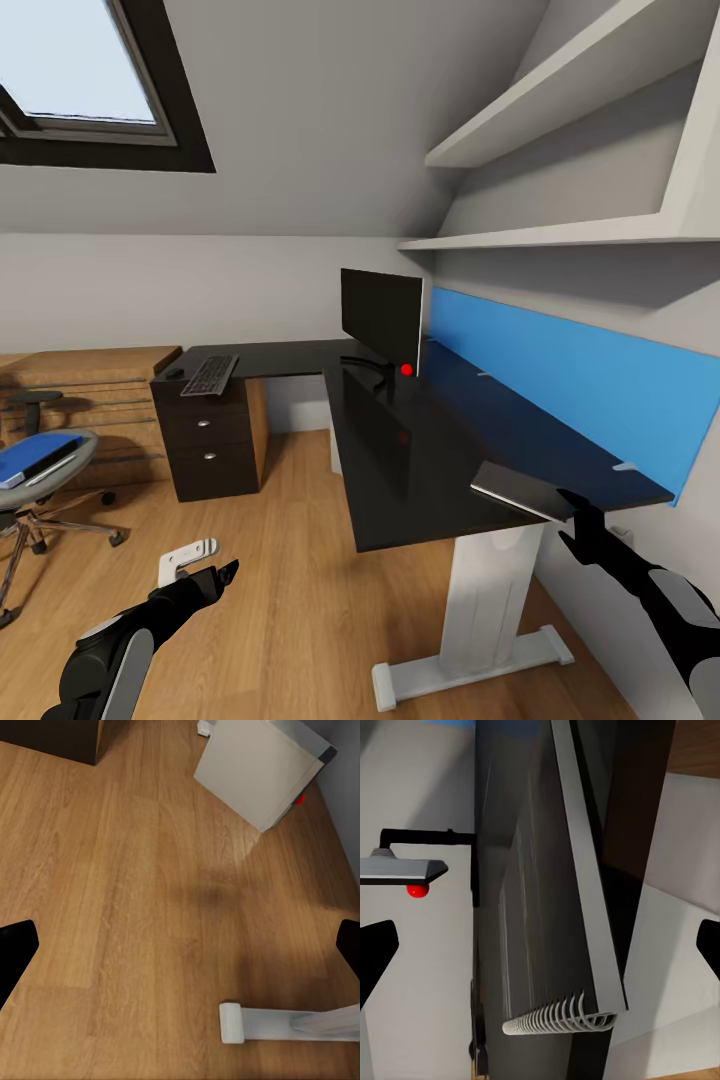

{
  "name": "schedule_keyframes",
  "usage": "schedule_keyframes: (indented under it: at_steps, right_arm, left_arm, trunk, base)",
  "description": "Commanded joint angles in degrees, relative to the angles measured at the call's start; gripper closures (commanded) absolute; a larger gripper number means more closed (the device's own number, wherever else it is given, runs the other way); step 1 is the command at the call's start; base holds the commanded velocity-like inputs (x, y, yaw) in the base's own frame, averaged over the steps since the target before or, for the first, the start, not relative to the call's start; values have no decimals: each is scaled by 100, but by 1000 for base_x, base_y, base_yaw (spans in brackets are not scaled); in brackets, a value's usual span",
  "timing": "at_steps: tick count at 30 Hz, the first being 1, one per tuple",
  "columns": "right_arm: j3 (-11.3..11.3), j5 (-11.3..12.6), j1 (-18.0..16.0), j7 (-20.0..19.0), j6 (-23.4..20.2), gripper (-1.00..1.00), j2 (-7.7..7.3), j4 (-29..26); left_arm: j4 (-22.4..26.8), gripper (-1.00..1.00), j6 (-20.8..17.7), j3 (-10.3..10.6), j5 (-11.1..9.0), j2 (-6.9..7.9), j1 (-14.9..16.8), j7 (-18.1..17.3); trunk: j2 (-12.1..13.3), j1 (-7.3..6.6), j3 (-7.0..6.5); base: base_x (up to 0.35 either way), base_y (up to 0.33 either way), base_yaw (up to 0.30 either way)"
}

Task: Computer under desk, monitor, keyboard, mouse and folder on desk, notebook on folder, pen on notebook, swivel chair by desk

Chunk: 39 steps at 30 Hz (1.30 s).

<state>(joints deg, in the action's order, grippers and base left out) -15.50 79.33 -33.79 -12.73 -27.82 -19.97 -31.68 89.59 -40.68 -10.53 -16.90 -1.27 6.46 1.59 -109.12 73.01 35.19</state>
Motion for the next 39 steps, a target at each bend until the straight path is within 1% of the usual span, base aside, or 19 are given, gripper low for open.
schedule_keyframes:
  at_steps: [1, 15, 36, 39]
  right_arm:
    - [-23, 12, -5, -7, -39, -100, 2, 4]
    - [-21, 12, -5, 29, -72, -100, 4, 12]
    - [-32, 21, -5, -37, -93, -100, 4, 16]
    - [-36, 37, -5, -99, -96, -100, 2, 25]
  left_arm:
    - [6, -100, -34, -11, -51, -5, 4, 17]
    - [6, -100, -36, -11, -51, -5, 4, 17]
    - [6, -100, -36, -11, -51, -5, 4, 17]
    - [6, -100, -36, -11, -51, -5, 4, 17]
  trunk:
    - [-3, -1, 6]
    - [-3, -1, 6]
    - [-3, -1, 6]
    - [-3, -1, 6]
  base:
    - [5, -1, 0]
    - [1, 0, 0]
    - [0, 0, 0]
    - [0, 0, 0]
